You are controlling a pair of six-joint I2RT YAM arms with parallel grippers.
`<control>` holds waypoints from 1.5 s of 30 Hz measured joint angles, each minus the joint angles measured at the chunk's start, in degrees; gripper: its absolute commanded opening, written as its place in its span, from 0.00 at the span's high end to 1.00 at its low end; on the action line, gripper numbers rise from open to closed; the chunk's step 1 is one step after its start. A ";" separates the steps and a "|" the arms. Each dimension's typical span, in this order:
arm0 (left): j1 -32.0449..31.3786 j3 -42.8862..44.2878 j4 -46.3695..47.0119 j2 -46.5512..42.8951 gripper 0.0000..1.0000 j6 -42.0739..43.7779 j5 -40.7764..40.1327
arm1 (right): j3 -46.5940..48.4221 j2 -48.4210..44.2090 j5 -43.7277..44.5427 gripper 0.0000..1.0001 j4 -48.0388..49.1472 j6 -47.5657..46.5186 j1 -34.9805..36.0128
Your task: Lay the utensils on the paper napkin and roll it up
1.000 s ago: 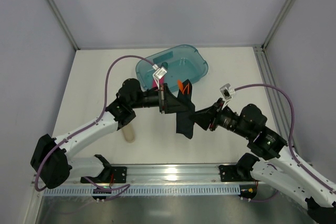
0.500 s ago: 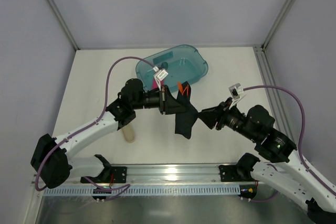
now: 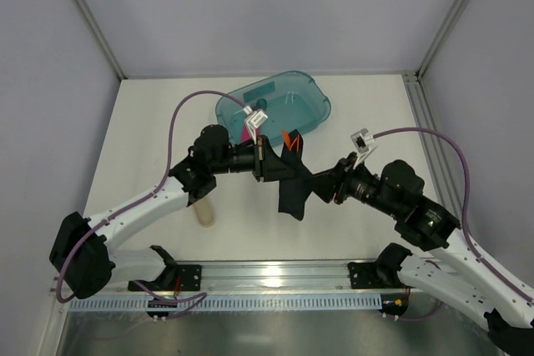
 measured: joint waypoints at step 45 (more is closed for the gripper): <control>-0.68 0.00 6.38 -0.02 0.80 -3.45 1.53 | -7.50 -1.49 -5.73 0.96 10.93 3.13 0.39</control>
